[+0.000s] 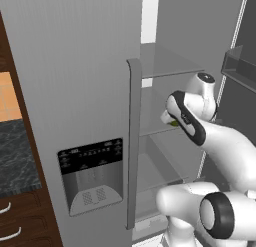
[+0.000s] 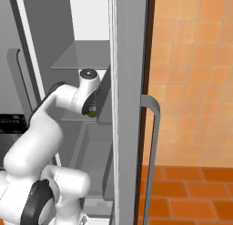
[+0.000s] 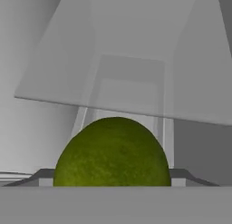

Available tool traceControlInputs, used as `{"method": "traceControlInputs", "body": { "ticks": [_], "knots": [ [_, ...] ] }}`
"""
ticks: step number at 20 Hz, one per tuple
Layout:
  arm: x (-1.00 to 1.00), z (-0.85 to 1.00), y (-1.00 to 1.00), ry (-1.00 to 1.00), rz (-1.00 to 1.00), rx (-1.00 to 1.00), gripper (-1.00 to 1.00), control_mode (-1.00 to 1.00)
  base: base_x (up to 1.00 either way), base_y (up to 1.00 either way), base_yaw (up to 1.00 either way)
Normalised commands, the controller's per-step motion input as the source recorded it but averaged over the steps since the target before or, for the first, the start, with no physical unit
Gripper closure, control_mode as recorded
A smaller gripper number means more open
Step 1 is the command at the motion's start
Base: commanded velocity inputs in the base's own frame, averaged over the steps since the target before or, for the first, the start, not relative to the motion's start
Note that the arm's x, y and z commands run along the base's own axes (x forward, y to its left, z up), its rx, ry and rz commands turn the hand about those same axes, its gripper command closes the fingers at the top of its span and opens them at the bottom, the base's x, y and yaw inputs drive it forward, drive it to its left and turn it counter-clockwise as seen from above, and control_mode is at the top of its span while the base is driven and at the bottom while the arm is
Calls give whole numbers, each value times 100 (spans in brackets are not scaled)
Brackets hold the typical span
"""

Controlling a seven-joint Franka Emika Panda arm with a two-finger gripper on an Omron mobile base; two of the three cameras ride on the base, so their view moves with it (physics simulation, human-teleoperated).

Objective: Place one lime and one steak in each tupperware on the nearby counter, to pack two identical lunches.

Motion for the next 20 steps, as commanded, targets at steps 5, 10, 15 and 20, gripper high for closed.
{"method": "traceControlInputs", "body": {
  "ticks": [5,10,15,20],
  "knots": [
    [-100,48,1,0,0,0,100,-100,0,0,0],
    [-100,75,4,0,0,-3,100,-100,0,0,0],
    [-90,37,13,0,0,-6,100,-100,0,0,0],
    [-52,0,0,0,0,0,100,-100,0,0,0]
  ]
}}
